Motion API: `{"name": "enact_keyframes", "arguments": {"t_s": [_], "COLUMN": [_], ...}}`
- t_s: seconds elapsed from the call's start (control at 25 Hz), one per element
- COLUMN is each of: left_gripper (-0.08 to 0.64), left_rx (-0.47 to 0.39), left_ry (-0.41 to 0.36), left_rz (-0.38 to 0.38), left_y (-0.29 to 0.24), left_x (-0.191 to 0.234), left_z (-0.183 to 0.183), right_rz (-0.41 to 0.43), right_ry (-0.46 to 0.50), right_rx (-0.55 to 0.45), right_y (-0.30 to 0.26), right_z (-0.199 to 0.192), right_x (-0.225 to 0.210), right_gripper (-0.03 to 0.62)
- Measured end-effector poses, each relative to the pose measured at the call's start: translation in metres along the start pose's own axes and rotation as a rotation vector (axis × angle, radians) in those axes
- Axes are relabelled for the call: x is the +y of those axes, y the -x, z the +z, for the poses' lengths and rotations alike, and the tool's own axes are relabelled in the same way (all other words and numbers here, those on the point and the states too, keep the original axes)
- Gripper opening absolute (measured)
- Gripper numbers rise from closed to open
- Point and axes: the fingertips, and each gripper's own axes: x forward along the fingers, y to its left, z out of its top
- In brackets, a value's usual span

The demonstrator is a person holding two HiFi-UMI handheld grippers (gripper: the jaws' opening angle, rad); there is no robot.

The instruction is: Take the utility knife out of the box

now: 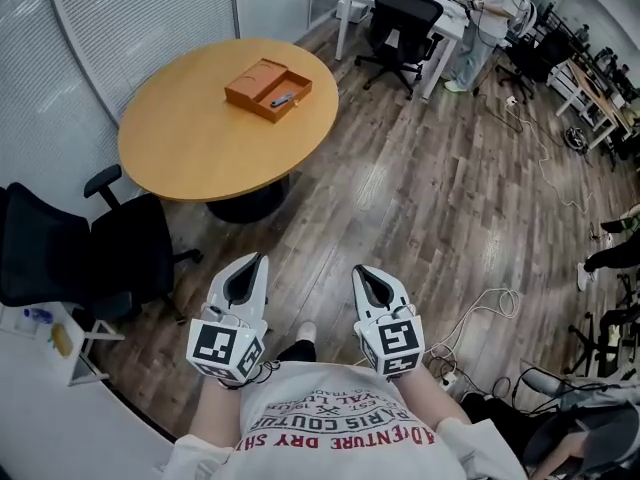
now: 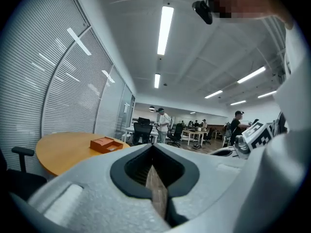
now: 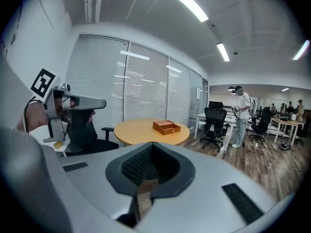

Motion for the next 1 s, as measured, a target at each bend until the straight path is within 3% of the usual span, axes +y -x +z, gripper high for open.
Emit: {"name": "enact_keyframes", "arguments": {"t_s": [0.44,0.72,1.0], "left_gripper": [-0.006,-0.006,-0.006], "left_rx": [0.046,0.049,0.061], "left_ry": [0.027,0.053,0.054], "left_rz": [0.002,0.101,0.212], "left_y": [-0.116,-0.179,-0.291], "left_x": [0.093,0.125,0.134], "left_z": [0.005,-0.002,-0.002], "right_rz": [0.009,0.117,0.224], "right_ry": [0.001,0.013,0.042], "right_rx": [0.06,0.016,0.033], "right_y": [-0.135,-0.208,-0.296], "right_z": [0.029,0.045,0.058], "right_x": [-0.047,-0.086,-0.182], "right_gripper": [0.008,0.008,0.008]}}
